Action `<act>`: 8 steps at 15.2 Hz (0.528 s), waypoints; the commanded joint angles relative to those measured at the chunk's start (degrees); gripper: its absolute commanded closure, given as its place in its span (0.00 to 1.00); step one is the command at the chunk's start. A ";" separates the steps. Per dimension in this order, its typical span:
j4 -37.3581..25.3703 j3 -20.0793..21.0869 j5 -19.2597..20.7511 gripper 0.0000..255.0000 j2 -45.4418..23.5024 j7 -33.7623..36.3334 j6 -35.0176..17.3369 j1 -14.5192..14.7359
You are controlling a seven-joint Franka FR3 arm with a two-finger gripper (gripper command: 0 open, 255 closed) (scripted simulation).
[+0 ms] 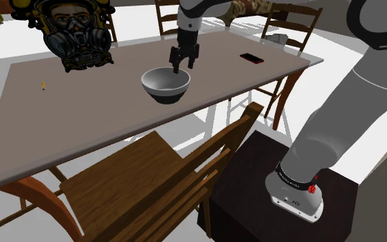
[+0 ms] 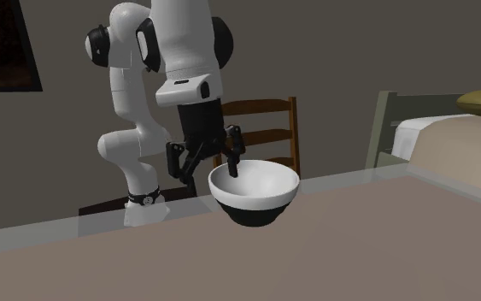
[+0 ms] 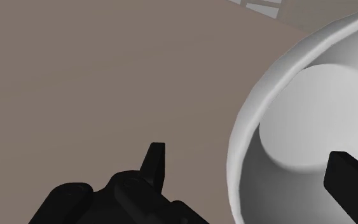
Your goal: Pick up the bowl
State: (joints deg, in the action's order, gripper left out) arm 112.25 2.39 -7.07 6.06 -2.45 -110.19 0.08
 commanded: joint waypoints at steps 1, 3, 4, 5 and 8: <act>0.75 0.01 -0.03 0.00 0.02 -0.07 -0.75 0.01; 0.47 0.03 -0.02 1.00 -0.14 -0.03 -0.64 0.03; 0.46 0.03 -0.02 1.00 -0.15 -0.03 -0.64 0.02; 0.45 0.03 -0.02 1.00 -0.16 -0.03 -0.63 0.02; 0.43 0.03 -0.02 1.00 -0.16 -0.02 -0.62 0.03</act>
State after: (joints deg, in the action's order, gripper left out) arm 112.65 2.41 -7.09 5.92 -2.47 -110.82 0.09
